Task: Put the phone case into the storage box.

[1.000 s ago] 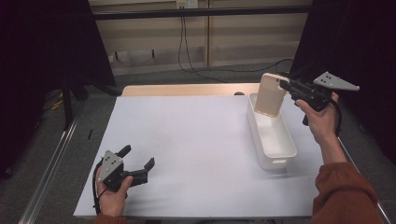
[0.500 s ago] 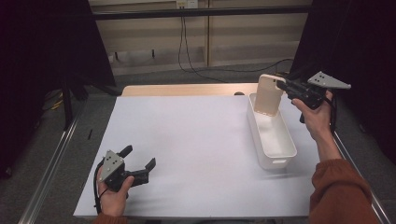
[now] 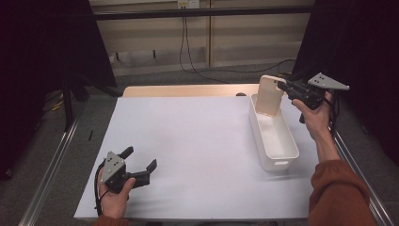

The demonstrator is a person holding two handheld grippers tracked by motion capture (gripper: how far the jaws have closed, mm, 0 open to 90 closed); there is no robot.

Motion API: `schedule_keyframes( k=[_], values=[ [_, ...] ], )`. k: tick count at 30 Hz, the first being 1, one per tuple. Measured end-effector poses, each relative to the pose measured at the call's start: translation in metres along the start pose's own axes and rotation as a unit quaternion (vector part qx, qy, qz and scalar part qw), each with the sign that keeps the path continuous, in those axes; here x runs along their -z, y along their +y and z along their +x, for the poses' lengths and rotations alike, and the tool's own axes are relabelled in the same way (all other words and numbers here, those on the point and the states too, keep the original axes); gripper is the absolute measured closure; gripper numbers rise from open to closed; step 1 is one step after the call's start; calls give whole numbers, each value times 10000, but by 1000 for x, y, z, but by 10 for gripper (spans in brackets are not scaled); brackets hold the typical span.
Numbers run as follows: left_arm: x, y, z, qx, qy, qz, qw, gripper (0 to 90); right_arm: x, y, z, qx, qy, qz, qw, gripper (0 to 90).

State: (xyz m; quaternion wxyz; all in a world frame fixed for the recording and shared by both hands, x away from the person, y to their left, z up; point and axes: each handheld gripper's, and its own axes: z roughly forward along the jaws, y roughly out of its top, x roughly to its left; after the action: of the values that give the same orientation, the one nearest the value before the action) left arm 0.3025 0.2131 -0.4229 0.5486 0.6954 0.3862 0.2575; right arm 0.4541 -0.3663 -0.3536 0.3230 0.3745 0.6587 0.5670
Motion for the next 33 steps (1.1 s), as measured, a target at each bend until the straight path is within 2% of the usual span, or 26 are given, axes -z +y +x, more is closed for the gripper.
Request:
schedule_keyframes(
  k=[17, 33],
  values=[
    [-2, -1, 1, 7, -17, 72, 10000, 37, -13, -13, -7, -110, -142, 80, 9998, 809],
    [-2, -1, 0, -2, -28, 78, 10000, 36, -21, -20, -7, -37, -177, 148, 9997, 809]
  ],
)
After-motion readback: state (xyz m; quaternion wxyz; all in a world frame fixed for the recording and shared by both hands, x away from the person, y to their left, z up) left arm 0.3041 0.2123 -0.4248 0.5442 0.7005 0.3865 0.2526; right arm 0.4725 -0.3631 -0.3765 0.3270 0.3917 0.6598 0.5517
